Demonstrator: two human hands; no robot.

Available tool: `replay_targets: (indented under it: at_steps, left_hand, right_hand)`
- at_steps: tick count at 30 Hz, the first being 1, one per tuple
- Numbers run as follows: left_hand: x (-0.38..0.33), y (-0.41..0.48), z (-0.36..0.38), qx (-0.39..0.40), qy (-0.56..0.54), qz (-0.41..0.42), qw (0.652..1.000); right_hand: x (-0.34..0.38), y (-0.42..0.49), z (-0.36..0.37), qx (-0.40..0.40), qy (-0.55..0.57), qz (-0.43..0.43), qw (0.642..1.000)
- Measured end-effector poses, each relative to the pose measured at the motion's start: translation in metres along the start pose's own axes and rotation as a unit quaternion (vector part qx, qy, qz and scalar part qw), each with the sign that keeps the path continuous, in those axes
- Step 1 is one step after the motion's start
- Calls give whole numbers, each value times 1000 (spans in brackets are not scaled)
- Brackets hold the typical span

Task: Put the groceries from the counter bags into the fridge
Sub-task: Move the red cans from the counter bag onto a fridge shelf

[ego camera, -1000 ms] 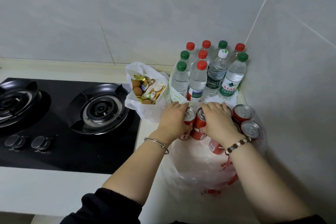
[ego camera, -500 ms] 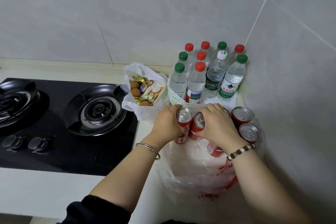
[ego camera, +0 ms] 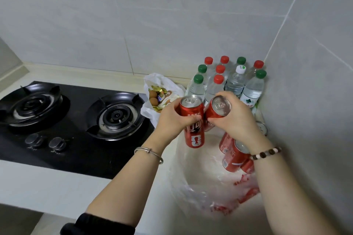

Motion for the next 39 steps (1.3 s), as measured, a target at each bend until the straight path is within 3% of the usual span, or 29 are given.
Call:
replay_targets:
  at_steps: [8, 20, 26, 30, 39]
  left_hand:
    - [-24, -47, -60, -90, -43, 21, 995]
    - [-6, -214, -199, -320, -27, -28, 947]
    - [-1, -377, -260, -449, -20, -74, 890]
    - [-1, -503, -286, -542, -12, -106, 833]
    - [-29, -761, -270, -689, 15, -132, 713]
  right_hand:
    - [59, 1, 29, 9, 132, -51, 990]
    - [179, -91, 162, 228, 195, -139, 944]
    - [256, -203, 241, 409, 236, -176, 864]
    - [307, -302, 284, 505, 243, -222, 798]
    - [391, -530, 329, 675, 251, -289, 630]
Point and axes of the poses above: each hand's wrist, its own y-axis towards the middle knuckle, its own z-axis out of the palm, x = y × z, the point moved 6 cm from there along y, towards the middle knuckle, and after that the axes turned 6 degrees about y, right-handed, at the moved point
